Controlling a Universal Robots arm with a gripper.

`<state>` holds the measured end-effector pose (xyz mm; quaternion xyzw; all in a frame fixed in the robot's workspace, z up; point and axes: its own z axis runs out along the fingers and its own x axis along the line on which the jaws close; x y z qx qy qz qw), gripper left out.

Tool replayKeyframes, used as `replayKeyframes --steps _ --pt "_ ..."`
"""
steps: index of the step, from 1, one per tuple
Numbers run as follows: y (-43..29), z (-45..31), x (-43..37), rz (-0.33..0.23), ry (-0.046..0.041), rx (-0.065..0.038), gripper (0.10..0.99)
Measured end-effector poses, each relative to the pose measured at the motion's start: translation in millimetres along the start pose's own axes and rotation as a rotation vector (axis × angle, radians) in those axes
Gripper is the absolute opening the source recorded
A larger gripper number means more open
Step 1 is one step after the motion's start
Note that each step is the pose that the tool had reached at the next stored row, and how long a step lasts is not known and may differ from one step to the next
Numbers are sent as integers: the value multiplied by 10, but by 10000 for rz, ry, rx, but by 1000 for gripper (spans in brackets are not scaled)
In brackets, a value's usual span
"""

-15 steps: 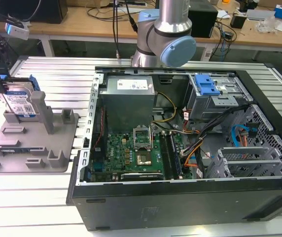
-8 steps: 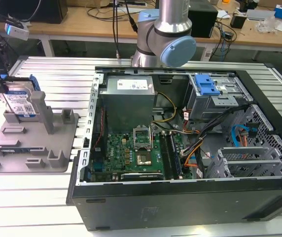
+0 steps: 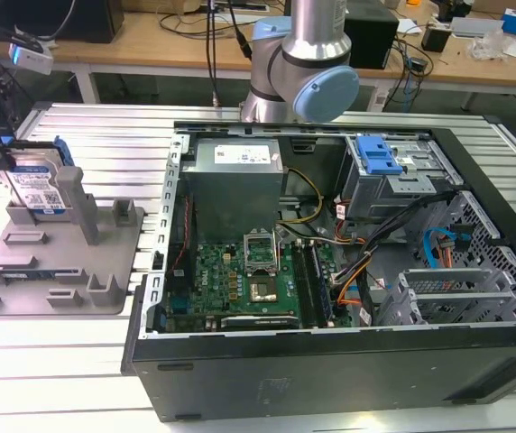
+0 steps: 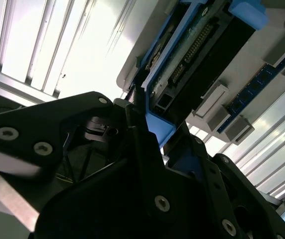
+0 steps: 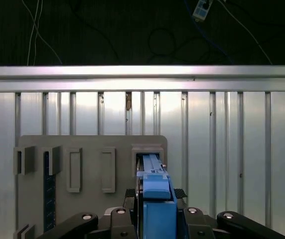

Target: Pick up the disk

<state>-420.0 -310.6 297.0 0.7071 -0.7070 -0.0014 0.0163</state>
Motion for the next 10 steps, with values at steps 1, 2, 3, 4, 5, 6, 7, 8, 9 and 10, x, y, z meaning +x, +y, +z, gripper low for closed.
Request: replayKeyframes --steps 1,2,3,4,5,6,7,8,9,10 --pt "0 2 0 0 -2 -1 365" --pt "0 3 1 -1 -2 -1 365" --pt "0 5 1 0 -2 -1 365" --pt "0 6 1 0 -2 -2 365" --pt "0 7 1 0 -1 -1 365" --pt "0 8 2 -1 -2 -1 365" --pt "-1 8 3 -1 -2 0 365" --pt "0 -5 5 -1 -6 7 365" --pt "1 -42 7 -1 -8 4 365" --pt "2 -74 7 0 -11 2 365"
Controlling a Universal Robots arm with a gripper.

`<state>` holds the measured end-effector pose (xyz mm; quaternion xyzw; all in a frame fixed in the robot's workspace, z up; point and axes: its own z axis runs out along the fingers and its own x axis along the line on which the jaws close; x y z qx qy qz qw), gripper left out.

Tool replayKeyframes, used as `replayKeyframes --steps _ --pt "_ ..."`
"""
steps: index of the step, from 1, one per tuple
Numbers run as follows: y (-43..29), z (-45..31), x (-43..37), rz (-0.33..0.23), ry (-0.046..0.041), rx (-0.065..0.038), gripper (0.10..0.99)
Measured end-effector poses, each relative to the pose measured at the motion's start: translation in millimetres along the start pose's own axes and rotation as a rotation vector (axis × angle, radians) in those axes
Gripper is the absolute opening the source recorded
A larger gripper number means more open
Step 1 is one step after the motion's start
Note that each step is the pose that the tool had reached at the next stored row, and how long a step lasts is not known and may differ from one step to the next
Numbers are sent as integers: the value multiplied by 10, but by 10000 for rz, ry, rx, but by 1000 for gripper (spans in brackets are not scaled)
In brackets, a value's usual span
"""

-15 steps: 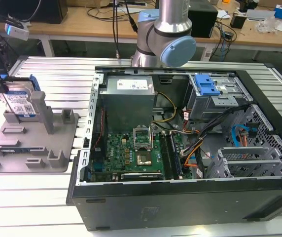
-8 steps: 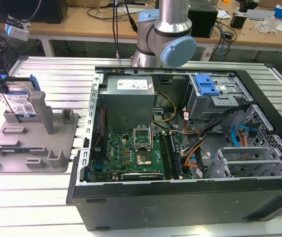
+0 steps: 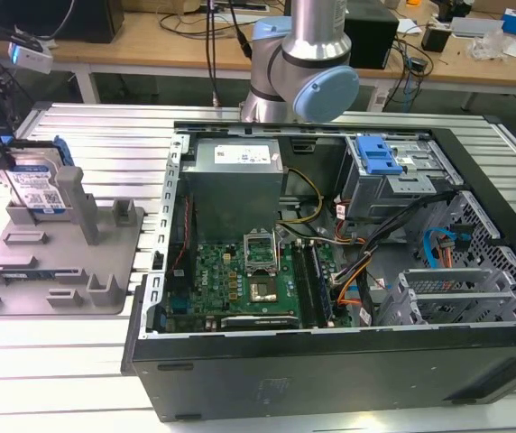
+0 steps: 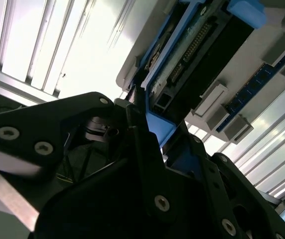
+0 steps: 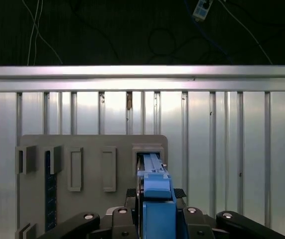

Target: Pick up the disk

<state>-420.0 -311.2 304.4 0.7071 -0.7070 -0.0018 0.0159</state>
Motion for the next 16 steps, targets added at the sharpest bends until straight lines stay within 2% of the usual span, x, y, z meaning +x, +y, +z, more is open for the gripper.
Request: replayKeyframes --steps 1,2,3,6,8,11,16 --pt "1 -35 1 0 -3 -1 365" --pt "3 -128 3 0 -8 -1 365" --pt "5 -187 4 0 -10 -1 365" --pt "8 -322 7 0 -11 -1 365" --pt "11 -462 10 0 -15 -1 365" --pt "15 -602 12 -1 -20 -1 365" --pt "25 -996 20 -1 -42 1 365"
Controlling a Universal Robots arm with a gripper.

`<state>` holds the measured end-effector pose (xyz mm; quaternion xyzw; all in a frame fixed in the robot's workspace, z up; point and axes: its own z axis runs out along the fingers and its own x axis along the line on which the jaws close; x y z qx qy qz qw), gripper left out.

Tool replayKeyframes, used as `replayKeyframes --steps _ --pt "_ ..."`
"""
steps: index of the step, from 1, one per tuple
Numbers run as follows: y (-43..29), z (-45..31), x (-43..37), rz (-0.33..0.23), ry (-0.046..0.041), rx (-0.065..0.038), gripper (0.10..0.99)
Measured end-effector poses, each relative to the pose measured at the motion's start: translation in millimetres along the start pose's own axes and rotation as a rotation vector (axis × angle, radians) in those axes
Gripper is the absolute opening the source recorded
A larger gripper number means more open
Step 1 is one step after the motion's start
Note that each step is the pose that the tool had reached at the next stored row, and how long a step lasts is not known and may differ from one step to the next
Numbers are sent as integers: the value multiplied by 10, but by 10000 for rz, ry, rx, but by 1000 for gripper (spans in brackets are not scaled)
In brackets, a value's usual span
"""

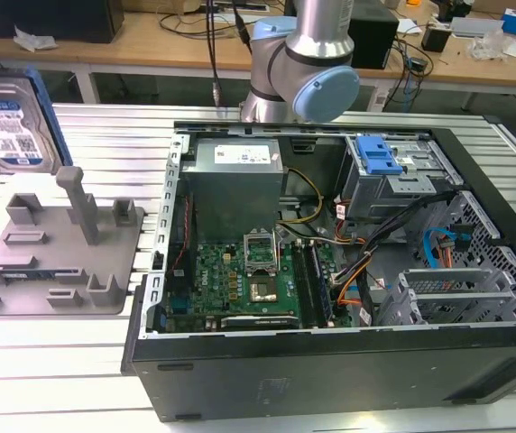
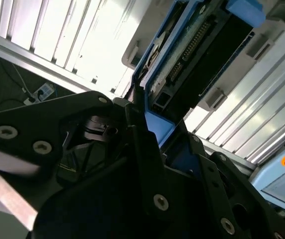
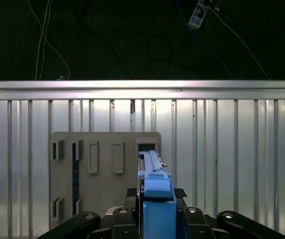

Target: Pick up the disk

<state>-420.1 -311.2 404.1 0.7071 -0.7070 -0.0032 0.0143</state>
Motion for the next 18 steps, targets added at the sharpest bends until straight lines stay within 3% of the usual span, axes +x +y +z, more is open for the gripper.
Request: replayKeyframes --steps 2,5,10,14,18 --pt "2 -81 2 0 -5 1 365" --pt "7 -300 5 0 -25 3 365" --pt "13 -528 9 -2 -60 4 365" --pt "16 -658 16 -5 -141 2 365" --pt "17 -680 19 -4 -194 5 365"
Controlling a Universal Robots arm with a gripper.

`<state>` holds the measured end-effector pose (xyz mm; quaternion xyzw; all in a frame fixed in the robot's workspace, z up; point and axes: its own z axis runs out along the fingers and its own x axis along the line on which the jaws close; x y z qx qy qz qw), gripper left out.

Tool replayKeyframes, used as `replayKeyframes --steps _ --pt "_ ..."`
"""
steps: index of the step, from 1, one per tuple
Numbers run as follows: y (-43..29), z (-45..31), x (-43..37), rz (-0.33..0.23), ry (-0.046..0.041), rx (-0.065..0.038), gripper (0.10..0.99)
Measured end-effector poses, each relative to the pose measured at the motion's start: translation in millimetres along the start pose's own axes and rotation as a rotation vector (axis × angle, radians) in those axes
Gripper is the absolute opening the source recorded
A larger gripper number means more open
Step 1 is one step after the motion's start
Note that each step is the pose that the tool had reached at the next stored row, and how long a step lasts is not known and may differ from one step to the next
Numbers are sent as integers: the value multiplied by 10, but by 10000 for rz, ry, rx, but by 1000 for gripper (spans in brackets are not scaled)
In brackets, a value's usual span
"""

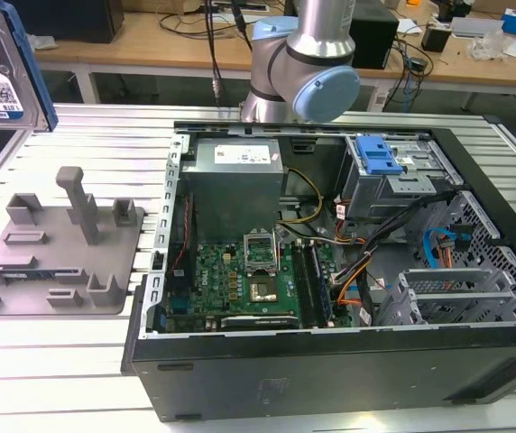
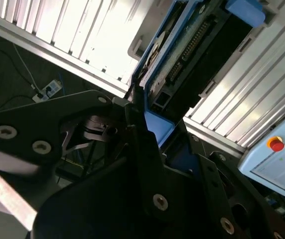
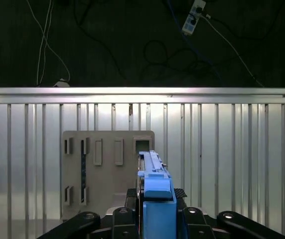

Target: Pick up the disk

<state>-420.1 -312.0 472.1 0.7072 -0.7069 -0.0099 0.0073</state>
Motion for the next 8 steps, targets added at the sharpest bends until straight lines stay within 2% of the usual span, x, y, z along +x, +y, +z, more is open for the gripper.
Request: replayKeyframes --steps 8 --pt "0 -1 1 -1 -3 0 365"
